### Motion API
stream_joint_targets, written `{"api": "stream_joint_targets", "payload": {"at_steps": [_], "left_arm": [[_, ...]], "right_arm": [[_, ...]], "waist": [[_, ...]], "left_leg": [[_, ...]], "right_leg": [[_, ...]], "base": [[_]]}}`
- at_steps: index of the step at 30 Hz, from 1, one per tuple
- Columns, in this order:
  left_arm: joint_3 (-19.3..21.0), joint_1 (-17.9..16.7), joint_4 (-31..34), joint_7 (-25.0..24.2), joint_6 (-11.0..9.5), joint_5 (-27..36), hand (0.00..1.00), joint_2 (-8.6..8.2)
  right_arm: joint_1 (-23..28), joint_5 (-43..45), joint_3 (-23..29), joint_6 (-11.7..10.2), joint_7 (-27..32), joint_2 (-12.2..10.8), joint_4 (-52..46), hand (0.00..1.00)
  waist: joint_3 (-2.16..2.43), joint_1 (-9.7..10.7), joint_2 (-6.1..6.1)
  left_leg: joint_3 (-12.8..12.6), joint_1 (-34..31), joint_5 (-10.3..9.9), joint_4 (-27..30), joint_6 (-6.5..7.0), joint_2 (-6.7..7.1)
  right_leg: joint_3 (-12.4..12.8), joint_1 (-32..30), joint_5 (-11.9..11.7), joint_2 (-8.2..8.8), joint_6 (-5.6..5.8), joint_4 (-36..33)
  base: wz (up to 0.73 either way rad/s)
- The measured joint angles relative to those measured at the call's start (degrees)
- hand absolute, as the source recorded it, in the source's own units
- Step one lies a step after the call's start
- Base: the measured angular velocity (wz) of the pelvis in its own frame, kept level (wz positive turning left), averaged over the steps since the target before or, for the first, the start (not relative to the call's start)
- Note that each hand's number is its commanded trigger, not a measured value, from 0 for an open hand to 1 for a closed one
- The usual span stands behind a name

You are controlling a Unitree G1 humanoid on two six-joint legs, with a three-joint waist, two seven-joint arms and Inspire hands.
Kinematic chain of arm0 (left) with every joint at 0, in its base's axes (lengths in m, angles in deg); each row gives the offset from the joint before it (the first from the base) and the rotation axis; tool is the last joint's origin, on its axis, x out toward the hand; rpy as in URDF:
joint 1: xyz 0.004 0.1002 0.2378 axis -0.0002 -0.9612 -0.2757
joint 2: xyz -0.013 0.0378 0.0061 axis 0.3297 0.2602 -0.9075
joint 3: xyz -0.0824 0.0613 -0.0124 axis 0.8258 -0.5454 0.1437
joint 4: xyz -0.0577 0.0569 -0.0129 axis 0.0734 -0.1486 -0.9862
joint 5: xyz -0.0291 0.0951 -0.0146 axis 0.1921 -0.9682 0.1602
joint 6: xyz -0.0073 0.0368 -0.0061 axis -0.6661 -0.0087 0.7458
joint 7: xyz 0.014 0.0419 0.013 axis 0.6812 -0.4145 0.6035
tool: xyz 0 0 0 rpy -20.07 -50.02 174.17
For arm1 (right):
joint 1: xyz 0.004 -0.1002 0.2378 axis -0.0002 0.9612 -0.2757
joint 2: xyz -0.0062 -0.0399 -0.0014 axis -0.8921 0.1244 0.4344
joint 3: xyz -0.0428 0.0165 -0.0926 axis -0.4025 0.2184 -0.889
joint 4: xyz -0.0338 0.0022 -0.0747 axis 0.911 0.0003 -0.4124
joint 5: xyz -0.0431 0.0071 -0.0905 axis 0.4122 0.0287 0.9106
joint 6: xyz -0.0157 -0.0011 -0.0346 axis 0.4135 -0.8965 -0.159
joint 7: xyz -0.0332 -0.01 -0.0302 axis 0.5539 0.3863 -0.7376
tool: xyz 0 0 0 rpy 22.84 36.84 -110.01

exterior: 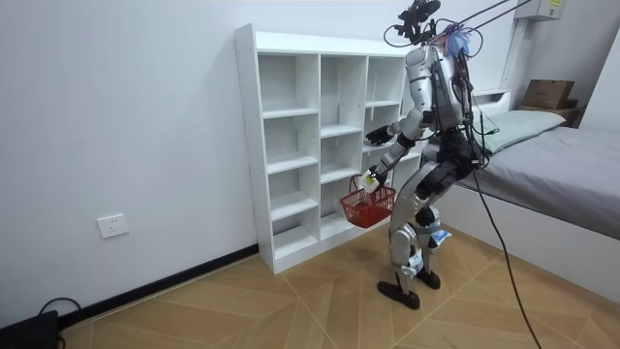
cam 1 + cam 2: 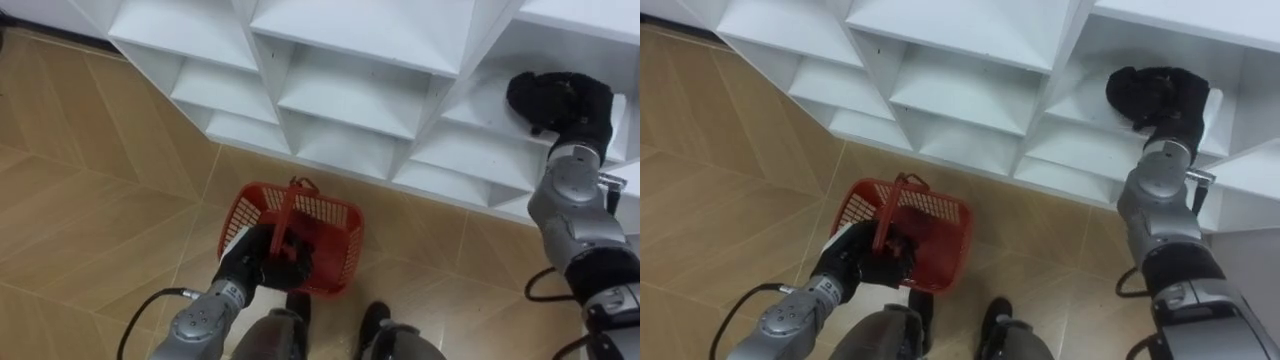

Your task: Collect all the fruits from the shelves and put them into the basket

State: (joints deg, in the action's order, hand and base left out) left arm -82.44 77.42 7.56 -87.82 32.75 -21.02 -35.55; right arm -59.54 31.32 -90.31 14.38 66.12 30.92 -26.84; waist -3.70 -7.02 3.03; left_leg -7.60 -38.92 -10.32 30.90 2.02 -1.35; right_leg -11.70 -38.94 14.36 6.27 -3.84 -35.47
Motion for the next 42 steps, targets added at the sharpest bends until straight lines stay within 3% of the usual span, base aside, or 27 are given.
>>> {"api": "stream_joint_targets", "payload": {"at_steps": [6,12,17,20,26,32,42], "left_arm": [[0.1,0.0,0.0,1.6,0.0,1.1,1.00,0.07],[0.4,0.0,0.0,2.5,-0.1,1.0,1.00,0.06],[2.8,-0.2,0.0,3.4,-0.4,1.1,1.00,-0.52],[2.7,-0.3,0.0,3.1,-1.1,1.3,1.00,-1.60],[2.7,-0.4,0.0,3.0,-2.1,3.3,1.00,-1.93],[2.7,-0.6,0.0,3.0,-3.2,3.2,1.00,-2.33],[2.8,-0.5,0.0,2.9,-3.8,3.1,1.00,-2.75]], "right_arm": [[1.5,-5.3,0.0,-0.7,-3.0,-1.5,-2.1,1.00],[5.3,-5.2,-0.1,-0.9,-5.8,-1.8,-4.7,1.00],[7.6,-2.6,-0.1,-1.5,-8.5,-3.6,-6.7,1.00],[9.7,-3.0,-0.3,-2.0,-10.0,-5.2,-7.6,1.00],[14.4,-2.9,-3.1,-2.1,-11.1,-6.4,-11.7,1.00],[16.4,-2.4,-4.8,-2.6,-14.4,-7.1,-12.2,1.00],[20.3,3.4,-6.3,-3.2,-17.2,-10.0,-16.1,1.00]], "waist": [[0.14,0.8,-0.23],[0.36,1.0,-0.59],[0.64,2.3,-1.04],[1.03,2.2,-1.48],[1.18,2.7,-1.65],[1.83,3.8,-2.03],[2.05,3.8,-2.35]], "left_leg": [[0.0,0.2,0.0,0.3,0.02,-0.02],[-0.2,1.9,0.0,0.0,0.02,-0.15],[-0.5,2.7,0.0,-0.2,0.02,-0.35],[-1.0,4.0,0.0,-0.7,0.01,-0.82],[-1.1,7.6,0.2,-2.5,-0.18,-1.01],[-1.2,9.9,0.2,-3.2,-0.14,-1.03],[-2.2,11.4,0.3,-4.2,-0.17,-1.89]], "right_leg": [[-0.1,0.2,0.0,0.10,-0.02,-0.3],[-0.3,2.0,-0.1,0.05,-0.03,0.2],[0.1,2.7,-0.2,-0.22,-0.04,0.5],[0.4,4.1,-0.7,-0.81,-0.04,1.5],[0.4,7.8,-1.4,-1.36,0.01,3.9],[0.5,10.4,-1.9,-1.64,0.36,5.4],[0.9,11.9,-2.9,-2.47,0.16,6.8]], "base": [[0.00],[0.00],[-0.04],[-0.09],[-0.03],[-0.01],[-0.04]]}}
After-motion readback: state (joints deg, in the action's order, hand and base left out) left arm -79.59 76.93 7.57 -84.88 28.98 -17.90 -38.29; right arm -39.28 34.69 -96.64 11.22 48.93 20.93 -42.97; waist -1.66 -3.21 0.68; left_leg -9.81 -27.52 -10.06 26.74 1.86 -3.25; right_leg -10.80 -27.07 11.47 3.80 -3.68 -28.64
